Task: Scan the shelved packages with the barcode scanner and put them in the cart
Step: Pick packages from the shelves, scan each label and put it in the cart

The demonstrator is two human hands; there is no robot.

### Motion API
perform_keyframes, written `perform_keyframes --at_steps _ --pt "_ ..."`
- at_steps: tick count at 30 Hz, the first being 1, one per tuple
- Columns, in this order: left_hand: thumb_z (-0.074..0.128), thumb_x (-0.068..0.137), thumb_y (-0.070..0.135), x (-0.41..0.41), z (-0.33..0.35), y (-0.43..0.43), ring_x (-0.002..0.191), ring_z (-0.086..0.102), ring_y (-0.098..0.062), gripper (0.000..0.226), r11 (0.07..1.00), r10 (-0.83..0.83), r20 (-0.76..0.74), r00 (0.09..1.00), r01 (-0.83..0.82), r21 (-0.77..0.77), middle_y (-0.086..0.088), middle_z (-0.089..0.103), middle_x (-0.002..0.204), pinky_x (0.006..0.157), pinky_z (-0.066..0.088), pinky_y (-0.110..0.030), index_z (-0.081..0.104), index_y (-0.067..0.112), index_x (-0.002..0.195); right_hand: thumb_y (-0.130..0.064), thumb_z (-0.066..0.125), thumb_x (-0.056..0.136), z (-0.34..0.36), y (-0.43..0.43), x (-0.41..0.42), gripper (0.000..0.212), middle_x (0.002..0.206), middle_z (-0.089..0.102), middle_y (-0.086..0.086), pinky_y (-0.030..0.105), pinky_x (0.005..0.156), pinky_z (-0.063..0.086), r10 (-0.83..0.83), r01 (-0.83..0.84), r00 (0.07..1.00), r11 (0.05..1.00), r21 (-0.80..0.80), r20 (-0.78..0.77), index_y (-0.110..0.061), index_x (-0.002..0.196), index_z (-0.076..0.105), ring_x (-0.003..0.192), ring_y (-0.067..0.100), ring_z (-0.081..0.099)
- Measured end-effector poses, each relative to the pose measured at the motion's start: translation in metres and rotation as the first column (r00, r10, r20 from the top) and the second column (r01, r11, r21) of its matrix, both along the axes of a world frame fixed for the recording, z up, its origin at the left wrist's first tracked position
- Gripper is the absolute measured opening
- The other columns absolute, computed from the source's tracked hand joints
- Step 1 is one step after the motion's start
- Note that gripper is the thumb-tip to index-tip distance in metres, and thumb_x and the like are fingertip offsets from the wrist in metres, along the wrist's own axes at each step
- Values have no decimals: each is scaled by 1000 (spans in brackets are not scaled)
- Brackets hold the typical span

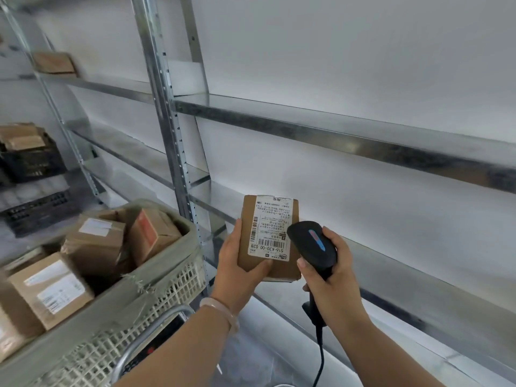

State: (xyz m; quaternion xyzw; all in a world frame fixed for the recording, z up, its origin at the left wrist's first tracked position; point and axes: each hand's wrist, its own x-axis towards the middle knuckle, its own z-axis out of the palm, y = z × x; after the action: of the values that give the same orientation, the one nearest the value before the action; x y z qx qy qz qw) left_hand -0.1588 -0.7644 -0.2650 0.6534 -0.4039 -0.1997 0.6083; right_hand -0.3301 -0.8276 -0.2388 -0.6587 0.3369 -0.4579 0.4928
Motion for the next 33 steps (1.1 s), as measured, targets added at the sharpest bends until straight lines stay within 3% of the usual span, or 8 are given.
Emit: perform_keyframes --at_steps 6,11,14,16,18,21,27,33 --pt "75 69 35 42 -1 30 130 46 -11 89 996 91 21 996 -90 -27 11 47 139 107 45 -40 24 74 131 -11 73 84 2 27 45 64 112 58 -33 50 86 56 77 -79 997 996 -46 -30 -50 124 43 94 15 65" --pt "76 81 5 68 1 51 124 44 2 92 994 98 26 995 -97 -53 4 39 140 88 43 -4 25 45 145 -11 74 84 4 44 74 64 109 57 -36 49 83 57 100 -104 994 991 -85 -48 -53 121 42 89 15 64" --pt "75 82 4 77 3 62 120 39 10 89 990 126 52 991 -122 -70 5 37 141 84 38 3 26 49 140 -12 75 83 4 51 85 67 110 56 -35 49 84 57 112 -116 992 990 -80 -57 -59 118 42 92 17 64" --pt "75 82 4 82 4 68 122 40 8 88 987 144 63 988 -139 -80 4 38 142 93 41 -4 26 53 137 -12 75 83 4 54 90 68 111 55 -35 48 84 57 121 -126 991 988 -85 -62 -59 118 42 94 16 65" --pt "75 82 5 86 2 72 126 42 -2 88 985 157 56 986 -152 -83 3 40 142 106 44 -24 27 54 137 -11 75 82 6 56 93 69 113 55 -35 46 84 57 136 -144 987 984 -104 -85 -55 121 41 95 15 65" --pt "76 81 4 91 -1 77 128 44 -10 89 980 181 34 983 -178 -85 4 43 138 110 43 -39 28 57 135 -12 76 82 9 56 96 69 116 58 -27 42 83 58 178 -197 973 973 -123 -148 -52 126 41 93 12 64" --pt "75 76 21 99 -5 87 129 43 -8 83 977 198 12 980 -196 -79 22 42 134 110 43 -42 30 57 136 -16 77 82 42 49 96 62 110 56 -38 17 69 51 317 -383 893 908 -169 -319 -48 123 44 88 -4 62" --pt "76 79 15 101 -12 94 133 40 -8 84 975 216 30 976 -213 -67 9 41 141 111 42 -40 31 55 138 -26 83 75 81 45 107 61 114 58 -29 4 72 44 360 -527 781 818 -229 -510 -43 122 49 92 -11 59"
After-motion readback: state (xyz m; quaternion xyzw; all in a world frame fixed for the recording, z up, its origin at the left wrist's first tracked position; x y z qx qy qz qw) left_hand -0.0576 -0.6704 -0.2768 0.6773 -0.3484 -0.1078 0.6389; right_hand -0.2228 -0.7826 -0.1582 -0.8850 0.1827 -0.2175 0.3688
